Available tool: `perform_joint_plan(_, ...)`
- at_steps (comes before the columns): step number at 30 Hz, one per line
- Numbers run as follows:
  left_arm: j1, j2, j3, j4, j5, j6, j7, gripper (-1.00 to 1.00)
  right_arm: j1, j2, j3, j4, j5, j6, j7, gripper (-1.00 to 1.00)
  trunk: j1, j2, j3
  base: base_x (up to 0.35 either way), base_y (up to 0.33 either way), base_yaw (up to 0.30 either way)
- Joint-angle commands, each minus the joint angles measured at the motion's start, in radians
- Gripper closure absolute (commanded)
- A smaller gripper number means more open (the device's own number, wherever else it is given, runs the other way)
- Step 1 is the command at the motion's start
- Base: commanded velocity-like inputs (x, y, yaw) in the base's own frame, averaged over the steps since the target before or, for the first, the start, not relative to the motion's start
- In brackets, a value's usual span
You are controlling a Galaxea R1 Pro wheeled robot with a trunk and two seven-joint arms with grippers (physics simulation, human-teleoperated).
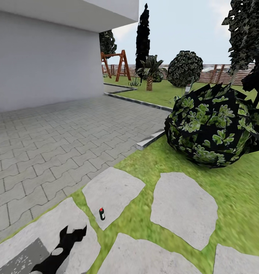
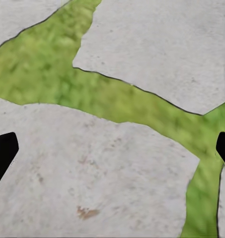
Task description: Pick up the pesticide atomizer in the garden and spray insectifuge to fully cover both potted plants in the garden.
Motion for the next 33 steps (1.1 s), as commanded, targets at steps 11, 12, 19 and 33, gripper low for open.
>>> perform_joint_plan(11,-0.08,-0.036,0.002,-0.004,-0.008,0.07,0.123,-1.0,-0.058,-0.038,0.001,-0.365,-0.005,0.29,-0.083,-1.0,0.0,0.0,-0.001,0.0,0.0,0.0)
perform_joint_plan(12,-0.077,-0.037,0.0,0.005,-0.009,0.031,0.125,-1.0,-0.062,-0.038,0.005,-0.362,-0.003,0.294,-0.085,-1.0,0.0,0.0,-0.001,0.048,0.021,0.0)
perform_joint_plan(19,-0.076,-0.051,-0.002,0.009,-0.013,-0.009,0.123,-1.0,-0.063,-0.037,0.008,-0.291,-0.002,0.297,-0.085,-1.0,0.0,0.0,-0.001,0.262,0.168,-0.004)
perform_joint_plan(33,-0.074,-0.05,-0.005,0.007,-0.035,-0.015,0.121,-1.0,-0.063,-0.036,0.008,-0.258,-0.002,0.295,-0.086,-1.0,0.0,0.0,-0.001,0.132,0.11,-0.248)
